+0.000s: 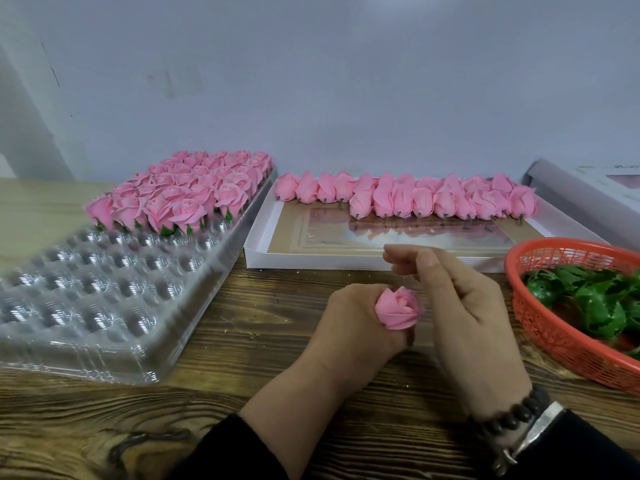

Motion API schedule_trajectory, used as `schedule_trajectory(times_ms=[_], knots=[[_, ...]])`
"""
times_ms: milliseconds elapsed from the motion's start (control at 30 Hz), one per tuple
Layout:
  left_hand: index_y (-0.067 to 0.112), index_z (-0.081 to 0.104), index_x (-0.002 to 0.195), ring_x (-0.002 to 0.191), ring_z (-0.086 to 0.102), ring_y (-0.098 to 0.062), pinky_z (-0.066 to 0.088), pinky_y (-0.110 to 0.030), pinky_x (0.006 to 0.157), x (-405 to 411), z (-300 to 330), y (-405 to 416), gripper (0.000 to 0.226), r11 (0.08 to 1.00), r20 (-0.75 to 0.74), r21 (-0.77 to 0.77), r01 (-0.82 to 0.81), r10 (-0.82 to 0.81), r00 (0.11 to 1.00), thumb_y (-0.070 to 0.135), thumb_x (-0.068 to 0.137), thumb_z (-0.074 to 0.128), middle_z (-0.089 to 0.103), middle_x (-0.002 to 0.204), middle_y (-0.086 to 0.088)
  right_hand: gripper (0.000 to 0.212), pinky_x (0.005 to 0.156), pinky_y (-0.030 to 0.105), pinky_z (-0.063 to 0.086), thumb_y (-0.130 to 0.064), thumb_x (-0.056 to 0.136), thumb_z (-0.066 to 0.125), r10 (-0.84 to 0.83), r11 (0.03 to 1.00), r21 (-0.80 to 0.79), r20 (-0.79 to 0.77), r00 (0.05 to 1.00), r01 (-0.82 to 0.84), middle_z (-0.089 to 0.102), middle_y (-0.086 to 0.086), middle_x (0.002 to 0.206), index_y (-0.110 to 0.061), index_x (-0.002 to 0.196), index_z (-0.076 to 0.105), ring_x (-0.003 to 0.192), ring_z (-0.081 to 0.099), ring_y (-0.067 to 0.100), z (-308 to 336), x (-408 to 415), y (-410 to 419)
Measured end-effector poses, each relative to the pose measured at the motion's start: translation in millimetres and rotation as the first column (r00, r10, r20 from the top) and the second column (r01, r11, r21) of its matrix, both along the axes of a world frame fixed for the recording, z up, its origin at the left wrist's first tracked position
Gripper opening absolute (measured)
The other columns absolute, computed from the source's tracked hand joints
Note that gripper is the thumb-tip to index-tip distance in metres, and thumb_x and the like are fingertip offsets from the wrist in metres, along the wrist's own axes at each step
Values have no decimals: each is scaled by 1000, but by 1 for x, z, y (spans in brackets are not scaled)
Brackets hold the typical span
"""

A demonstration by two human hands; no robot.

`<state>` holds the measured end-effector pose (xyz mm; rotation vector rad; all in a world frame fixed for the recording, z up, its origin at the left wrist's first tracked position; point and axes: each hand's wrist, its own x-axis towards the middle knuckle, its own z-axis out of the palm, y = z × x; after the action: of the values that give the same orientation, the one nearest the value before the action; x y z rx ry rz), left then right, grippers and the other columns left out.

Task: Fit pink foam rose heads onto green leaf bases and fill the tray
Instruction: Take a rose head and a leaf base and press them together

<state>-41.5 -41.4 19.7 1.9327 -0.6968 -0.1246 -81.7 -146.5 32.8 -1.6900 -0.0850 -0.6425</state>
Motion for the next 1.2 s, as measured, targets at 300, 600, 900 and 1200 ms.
schedule_trajectory(times_ms=[300,600,900,1200], knots=[[3,58,113,92,57,5,45,-8,79,-2,-6,-9,25,997,235,74,3,-20,972,1,89,48,65,102,-9,21,73,7,42,-29,83,51,25,976,-215,-24,999,-30,69,-18,79,-29,82,72,81,62,-4,-6,3,11],[0,62,78,66,59,-3,49,-19,62,-5,1,-7,18,960,-90,-275,55,-83,993,-11,86,52,62,71,1,11,67,4,42,-37,68,62,73,978,-187,-116,990,-94,68,-19,83,-35,78,65,79,63,-5,-6,5,11],[-2,60,67,56,48,-3,41,-11,52,-6,6,-3,23,932,-57,-360,44,-70,996,-19,80,50,52,60,-2,46,75,10,46,-67,56,57,198,943,-217,-250,948,-254,63,-28,101,-41,94,60,91,61,-6,-10,8,-1],[22,62,70,64,62,-6,52,-19,59,0,4,0,20,964,30,-265,-18,27,999,5,80,68,66,66,6,40,82,13,46,-50,79,49,166,981,-96,-35,986,-168,69,-16,104,-28,109,64,99,62,-1,-6,5,-2]])
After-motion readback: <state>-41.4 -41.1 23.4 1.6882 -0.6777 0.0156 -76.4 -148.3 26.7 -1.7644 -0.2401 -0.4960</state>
